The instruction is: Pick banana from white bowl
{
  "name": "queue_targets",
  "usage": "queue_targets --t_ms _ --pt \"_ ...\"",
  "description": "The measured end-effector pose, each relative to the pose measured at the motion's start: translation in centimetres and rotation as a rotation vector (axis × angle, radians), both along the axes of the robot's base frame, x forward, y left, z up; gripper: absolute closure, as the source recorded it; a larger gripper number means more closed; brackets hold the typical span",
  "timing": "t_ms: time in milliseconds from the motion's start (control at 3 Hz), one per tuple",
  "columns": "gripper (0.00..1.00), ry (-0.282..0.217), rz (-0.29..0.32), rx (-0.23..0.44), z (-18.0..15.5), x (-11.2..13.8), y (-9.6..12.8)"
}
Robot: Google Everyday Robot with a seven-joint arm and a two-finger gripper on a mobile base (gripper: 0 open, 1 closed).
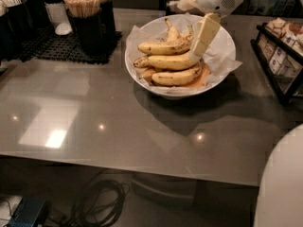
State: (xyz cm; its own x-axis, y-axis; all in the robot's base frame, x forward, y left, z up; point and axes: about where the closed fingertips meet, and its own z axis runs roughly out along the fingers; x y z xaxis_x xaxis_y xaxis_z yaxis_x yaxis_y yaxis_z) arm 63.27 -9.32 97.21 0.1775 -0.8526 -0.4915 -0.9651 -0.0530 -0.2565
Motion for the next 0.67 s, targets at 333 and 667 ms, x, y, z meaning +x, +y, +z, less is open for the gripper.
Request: queue_targets --t_ms 333,667 --pt "0.19 -0.012 -0.002 0.008 0.13 0.48 0.32" --pt "0.27 -0.016 -0.002 0.014 -0.05 0.81 0.68"
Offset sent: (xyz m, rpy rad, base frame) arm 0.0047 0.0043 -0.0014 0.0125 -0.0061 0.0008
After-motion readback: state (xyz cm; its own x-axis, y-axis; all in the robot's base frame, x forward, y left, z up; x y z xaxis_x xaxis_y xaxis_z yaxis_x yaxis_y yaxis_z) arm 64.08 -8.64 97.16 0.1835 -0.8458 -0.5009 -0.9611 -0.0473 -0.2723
